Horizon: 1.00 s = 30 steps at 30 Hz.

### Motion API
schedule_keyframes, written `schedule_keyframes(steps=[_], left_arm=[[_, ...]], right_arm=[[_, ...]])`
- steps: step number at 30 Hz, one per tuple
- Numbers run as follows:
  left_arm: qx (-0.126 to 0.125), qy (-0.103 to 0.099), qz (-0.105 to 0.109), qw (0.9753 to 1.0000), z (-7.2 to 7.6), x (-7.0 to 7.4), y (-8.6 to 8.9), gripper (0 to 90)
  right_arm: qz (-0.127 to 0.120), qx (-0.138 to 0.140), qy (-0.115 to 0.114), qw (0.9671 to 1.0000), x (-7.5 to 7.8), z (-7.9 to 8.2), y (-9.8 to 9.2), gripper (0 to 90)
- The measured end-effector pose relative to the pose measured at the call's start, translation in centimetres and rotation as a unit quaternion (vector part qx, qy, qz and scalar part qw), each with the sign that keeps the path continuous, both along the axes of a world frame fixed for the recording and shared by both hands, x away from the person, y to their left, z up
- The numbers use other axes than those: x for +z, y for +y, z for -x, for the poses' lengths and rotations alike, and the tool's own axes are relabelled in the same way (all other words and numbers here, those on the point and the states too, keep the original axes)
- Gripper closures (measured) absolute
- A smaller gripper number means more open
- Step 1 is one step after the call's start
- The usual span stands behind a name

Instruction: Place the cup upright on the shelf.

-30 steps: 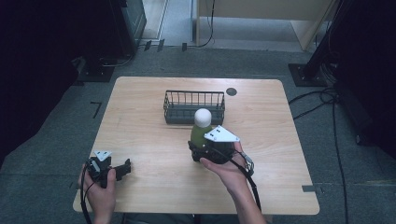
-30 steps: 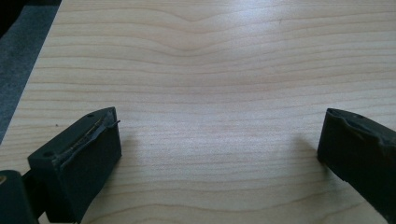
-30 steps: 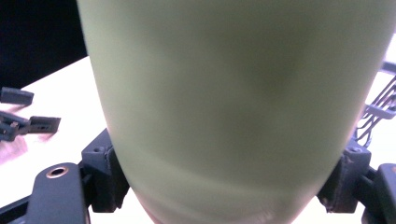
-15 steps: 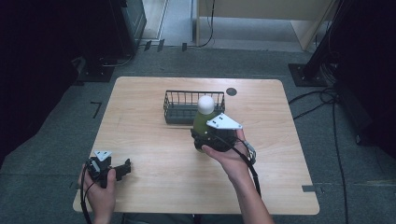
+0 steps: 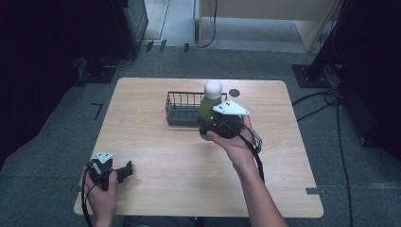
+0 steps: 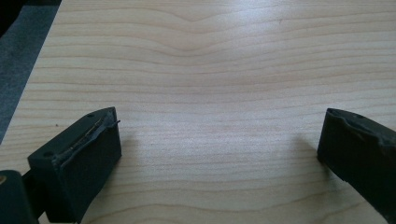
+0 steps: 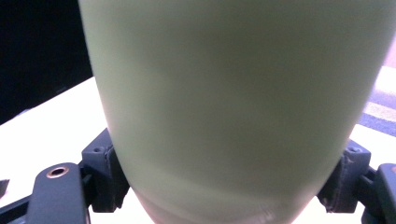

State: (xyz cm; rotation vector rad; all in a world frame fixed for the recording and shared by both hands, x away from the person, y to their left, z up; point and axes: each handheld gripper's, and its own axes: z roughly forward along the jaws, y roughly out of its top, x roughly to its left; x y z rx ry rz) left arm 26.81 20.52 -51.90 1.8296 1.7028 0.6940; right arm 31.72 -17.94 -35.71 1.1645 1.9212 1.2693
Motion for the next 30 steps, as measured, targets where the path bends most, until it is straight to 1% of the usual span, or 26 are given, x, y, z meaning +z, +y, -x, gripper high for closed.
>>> schedule_keyframes(steps=[8, 13, 16, 21, 23, 30], left_arm=[[0.000, 0.000, 0.000, 1.0000, 0.0, 0.0, 0.0, 0.0], [0.000, 0.000, 0.000, 1.0000, 0.0, 0.0, 0.0, 0.0], [0.000, 0.000, 0.000, 1.0000, 0.0, 0.0, 0.0, 0.0], [0.000, 0.001, 0.000, 1.0000, 0.0, 0.0, 0.0, 0.0], [0.000, 0.000, 0.000, 1.0000, 0.0, 0.0, 0.0, 0.0], [0.000, 0.000, 0.000, 1.0000, 0.0, 0.0, 0.0, 0.0]], right_arm=[[-0.004, -0.011, -0.007, 0.9999, 1.5, -1.7, -0.2, 20.0], [-0.003, -0.018, -0.011, 0.9998, 2.2, -2.8, -0.1, 20.0], [-0.004, -0.023, -0.014, 0.9996, 2.4, -3.6, 0.0, 20.0], [0.004, -0.030, -0.020, 0.9993, 2.7, -5.1, 0.1, 20.0], [0.003, -0.036, -0.021, 0.9991, 2.8, -5.7, 0.1, 20.0], [-0.008, -0.051, -0.031, 0.9982, 2.7, -7.5, -0.2, 20.0]])
